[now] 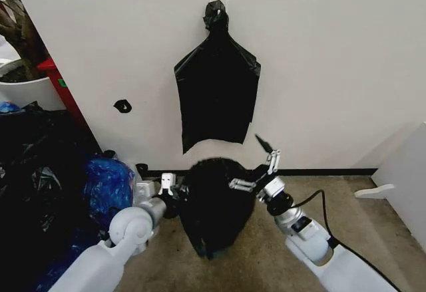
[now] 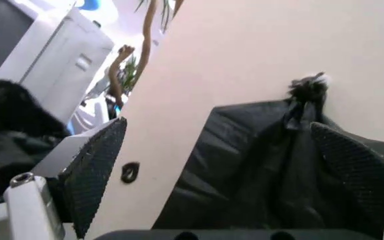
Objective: Place the garbage bag over the trash bin.
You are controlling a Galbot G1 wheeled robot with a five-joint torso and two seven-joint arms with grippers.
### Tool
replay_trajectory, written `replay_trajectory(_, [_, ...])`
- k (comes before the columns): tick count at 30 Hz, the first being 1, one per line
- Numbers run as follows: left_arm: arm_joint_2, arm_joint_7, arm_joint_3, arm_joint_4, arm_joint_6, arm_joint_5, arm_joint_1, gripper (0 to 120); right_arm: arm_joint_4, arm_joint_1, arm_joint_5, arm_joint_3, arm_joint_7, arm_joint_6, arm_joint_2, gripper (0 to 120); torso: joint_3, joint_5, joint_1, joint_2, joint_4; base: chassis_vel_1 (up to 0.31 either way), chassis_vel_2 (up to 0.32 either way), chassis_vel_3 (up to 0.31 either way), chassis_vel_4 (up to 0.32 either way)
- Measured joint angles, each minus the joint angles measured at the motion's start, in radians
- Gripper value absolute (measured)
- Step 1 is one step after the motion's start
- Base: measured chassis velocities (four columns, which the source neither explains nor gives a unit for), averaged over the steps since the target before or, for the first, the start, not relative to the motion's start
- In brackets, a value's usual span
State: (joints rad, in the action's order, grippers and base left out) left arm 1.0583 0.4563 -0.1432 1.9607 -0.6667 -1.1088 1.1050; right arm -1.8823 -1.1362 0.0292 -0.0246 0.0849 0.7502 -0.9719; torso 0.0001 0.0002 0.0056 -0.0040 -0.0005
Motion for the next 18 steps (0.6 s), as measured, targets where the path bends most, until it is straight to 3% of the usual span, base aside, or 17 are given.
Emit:
replay_trajectory(6, [0.032,0.071,0.018,-0.018,-0.016,0.010,0.016,3,0.013,-0.016,0.011,0.000,-0.006,0.012,-0.002,100,0.000,0.0000,0.000,0.000,0.0001,0.000,0.000,0.000,0.000])
replay_trajectory(18, [0.017,0.062,-0.014,0.028,0.021,0.036,0.090,49,0.070,-0.019,0.023,0.006,-0.036,0.041,-0.024,100,0.000,0.0000,0.000,0.000,0.0001,0.000,0.000,0.000,0.000])
